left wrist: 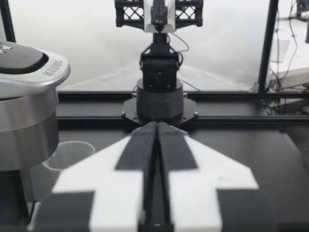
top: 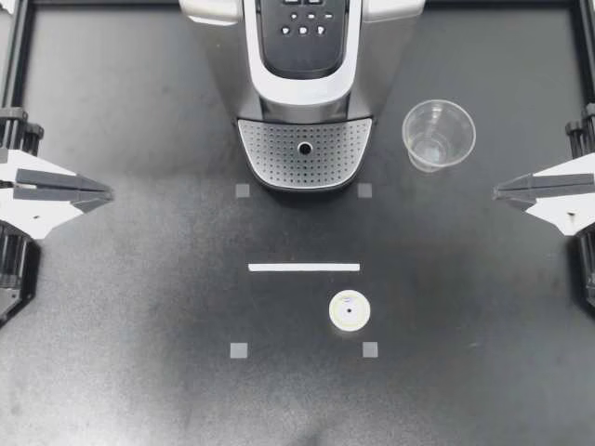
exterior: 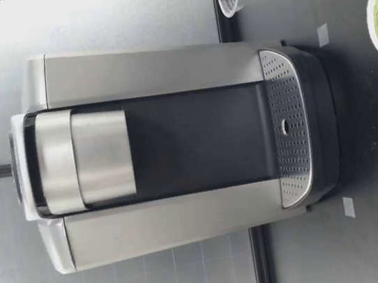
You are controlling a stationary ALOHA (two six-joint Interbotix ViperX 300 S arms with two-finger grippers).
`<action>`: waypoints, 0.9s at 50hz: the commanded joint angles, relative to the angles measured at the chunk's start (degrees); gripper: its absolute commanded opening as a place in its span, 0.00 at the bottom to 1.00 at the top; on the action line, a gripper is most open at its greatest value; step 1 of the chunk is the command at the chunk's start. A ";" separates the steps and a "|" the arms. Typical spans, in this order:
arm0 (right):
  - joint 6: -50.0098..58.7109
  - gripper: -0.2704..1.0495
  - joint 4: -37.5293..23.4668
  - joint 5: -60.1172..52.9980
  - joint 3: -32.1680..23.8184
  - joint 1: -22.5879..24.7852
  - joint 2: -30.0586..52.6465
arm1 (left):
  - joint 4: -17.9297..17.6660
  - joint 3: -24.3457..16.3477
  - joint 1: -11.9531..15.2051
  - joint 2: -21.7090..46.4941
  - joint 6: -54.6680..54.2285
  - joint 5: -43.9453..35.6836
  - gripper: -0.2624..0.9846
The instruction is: Place the coffee capsule inside the capsule container, then place the cup onto the center of the cup tray, then push the 'Hot Water' and 'Travel Mug' buttons.
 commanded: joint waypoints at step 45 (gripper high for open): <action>2.37 0.26 0.00 5.01 -1.32 3.60 25.31 | 0.35 -17.49 -4.75 45.35 0.00 7.56 0.32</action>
